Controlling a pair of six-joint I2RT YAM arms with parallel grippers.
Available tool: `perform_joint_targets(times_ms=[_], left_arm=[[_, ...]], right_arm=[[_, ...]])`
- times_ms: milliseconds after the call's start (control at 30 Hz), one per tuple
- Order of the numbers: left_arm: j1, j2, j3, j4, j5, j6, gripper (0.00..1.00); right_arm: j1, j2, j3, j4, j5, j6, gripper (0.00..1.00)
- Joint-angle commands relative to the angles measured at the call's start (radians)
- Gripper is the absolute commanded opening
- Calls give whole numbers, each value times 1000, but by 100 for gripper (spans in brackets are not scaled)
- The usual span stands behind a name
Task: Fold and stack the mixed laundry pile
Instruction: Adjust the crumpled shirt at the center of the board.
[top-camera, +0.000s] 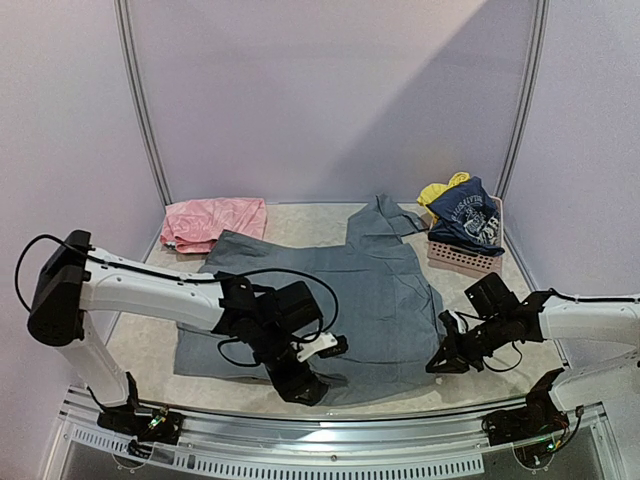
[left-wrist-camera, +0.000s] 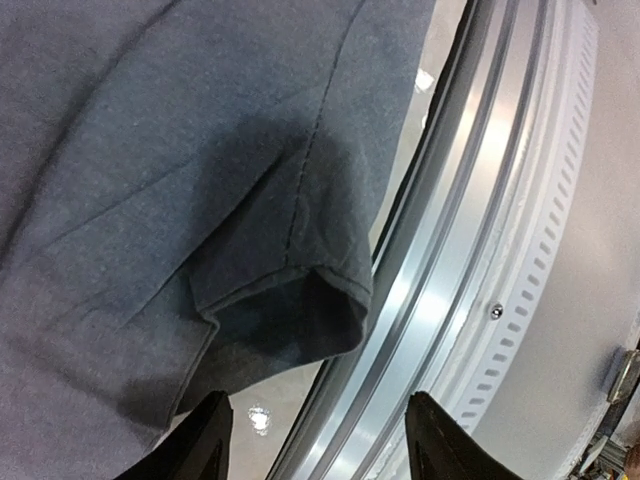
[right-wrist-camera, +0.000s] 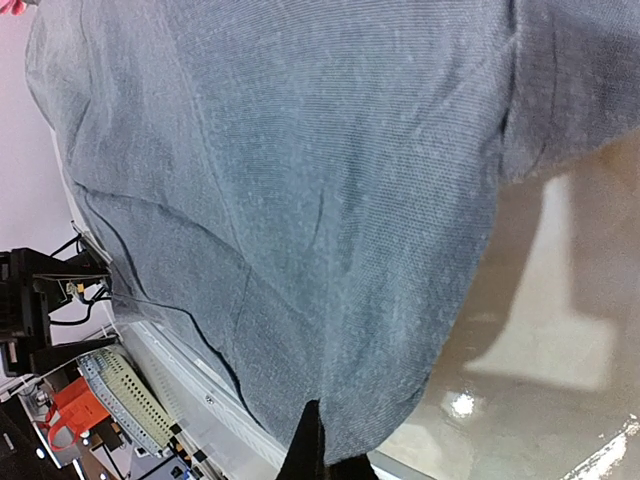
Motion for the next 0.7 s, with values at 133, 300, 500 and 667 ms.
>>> perform_joint_targets(times_ms=[133, 300, 500, 667], left_arm=[[-42, 105, 57, 70, 2, 0, 54], [-44, 140, 85, 83, -10, -8, 37], [-42, 156, 131, 53, -24, -8, 0], [-21, 127, 161, 8, 0, -8, 0]], right_arm=[[7, -29, 45, -75, 35, -21, 0], [7, -21, 61, -92, 39, -42, 0], [6, 0, 102, -132, 57, -71, 0], [6, 20, 182, -219, 104, -110, 0]])
